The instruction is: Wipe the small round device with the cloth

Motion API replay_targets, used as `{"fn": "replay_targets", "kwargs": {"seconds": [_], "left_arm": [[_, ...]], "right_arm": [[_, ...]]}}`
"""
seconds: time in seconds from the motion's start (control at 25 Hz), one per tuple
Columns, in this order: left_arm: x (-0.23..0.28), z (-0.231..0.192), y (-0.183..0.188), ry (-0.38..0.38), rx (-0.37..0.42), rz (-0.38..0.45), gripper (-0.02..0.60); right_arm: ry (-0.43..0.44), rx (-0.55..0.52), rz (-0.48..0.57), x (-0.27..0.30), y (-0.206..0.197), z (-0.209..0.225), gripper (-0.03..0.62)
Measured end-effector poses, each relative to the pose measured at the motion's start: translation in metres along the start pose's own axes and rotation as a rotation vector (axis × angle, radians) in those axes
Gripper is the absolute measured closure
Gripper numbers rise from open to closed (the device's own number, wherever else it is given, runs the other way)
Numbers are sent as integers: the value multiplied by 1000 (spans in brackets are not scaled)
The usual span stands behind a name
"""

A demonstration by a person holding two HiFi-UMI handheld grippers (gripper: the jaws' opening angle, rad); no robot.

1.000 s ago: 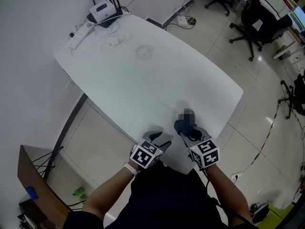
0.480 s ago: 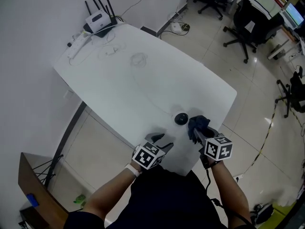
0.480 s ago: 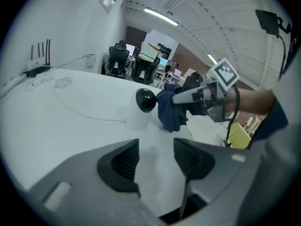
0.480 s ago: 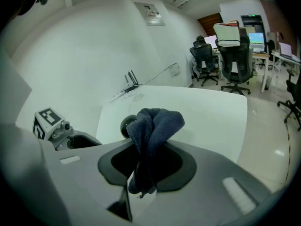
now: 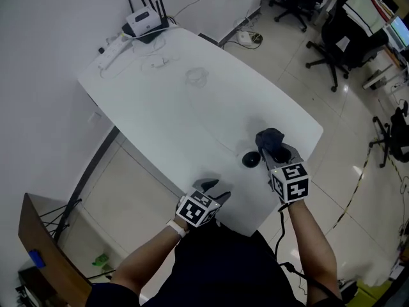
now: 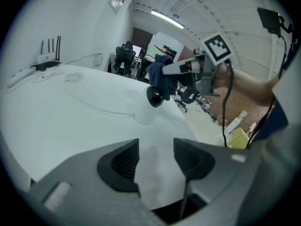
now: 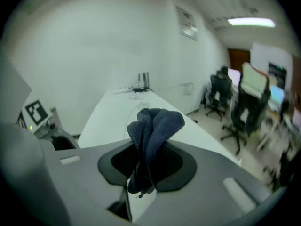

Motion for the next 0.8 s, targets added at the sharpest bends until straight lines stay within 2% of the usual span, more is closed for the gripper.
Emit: {"fn": "replay_targets", "kwargs": {"seconds": [0.12, 0.2, 0.36, 0.44, 0.52, 0.6, 0.72, 0.8], "left_arm": [[-5, -8, -3, 12, -27, 19, 351], [-10, -13, -4, 19, -47, 43, 351], [-22, -31, -9, 42, -91, 84, 354], [-28, -43, -15, 56, -115, 96, 356], [-33, -54, -23, 71, -139, 102, 356], [-34, -61, -28, 82, -160, 105, 356], [-33, -63, -30, 77, -176, 111, 356], [-31, -60, -29, 64, -174, 113, 356]], "right_arm": [[-14, -445, -16, 6, 35, -41, 497], [-5, -691, -51, 14, 41, -71, 497], [16, -1136, -182, 37, 11, -123, 497], [44, -1309, -232, 44, -9, -145, 497], [90, -1404, -253, 45, -23, -163, 499], [140, -1450, -270, 41, -32, -174, 499], [176, -1471, -286, 38, -38, -178, 499], [154, -1464, -283, 42, -34, -172, 499]]}}
Point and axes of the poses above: the fingertips, and each gripper's own axes: x forward along the fingers, z to its right, y out of its top, the point moved 7 cm from there along -x, backward along the fingers, and after that the axes turned 1 degree about x, right-handed, at the moved point
